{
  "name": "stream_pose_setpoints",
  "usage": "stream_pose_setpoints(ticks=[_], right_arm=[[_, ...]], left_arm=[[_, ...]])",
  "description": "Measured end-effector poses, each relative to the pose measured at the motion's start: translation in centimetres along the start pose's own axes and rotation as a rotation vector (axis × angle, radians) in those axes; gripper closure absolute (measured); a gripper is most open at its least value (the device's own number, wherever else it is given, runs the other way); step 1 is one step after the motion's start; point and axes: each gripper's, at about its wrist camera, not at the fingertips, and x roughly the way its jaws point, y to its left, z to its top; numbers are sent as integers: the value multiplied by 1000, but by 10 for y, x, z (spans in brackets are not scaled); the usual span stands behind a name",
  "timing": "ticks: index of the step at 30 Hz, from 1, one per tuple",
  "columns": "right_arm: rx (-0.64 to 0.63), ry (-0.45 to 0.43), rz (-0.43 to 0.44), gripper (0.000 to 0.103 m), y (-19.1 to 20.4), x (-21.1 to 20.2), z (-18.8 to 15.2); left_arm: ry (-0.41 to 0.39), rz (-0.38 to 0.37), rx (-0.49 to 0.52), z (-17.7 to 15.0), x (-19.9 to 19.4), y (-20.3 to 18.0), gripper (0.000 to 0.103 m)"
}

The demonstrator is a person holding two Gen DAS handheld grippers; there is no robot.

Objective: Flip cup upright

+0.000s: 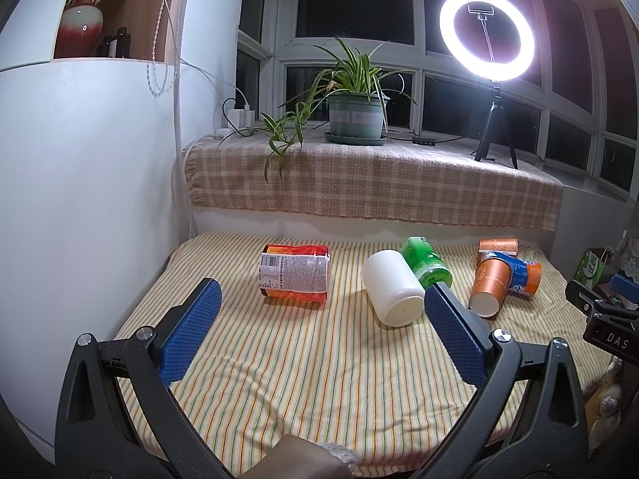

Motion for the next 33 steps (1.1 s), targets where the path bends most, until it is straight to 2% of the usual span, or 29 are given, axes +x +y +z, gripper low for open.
stream_pose_setpoints(ticks=[33], right_arm=[[-14,29,11,0,7,13,0]], left_arm=[[10,1,-11,-4,5,8,0]])
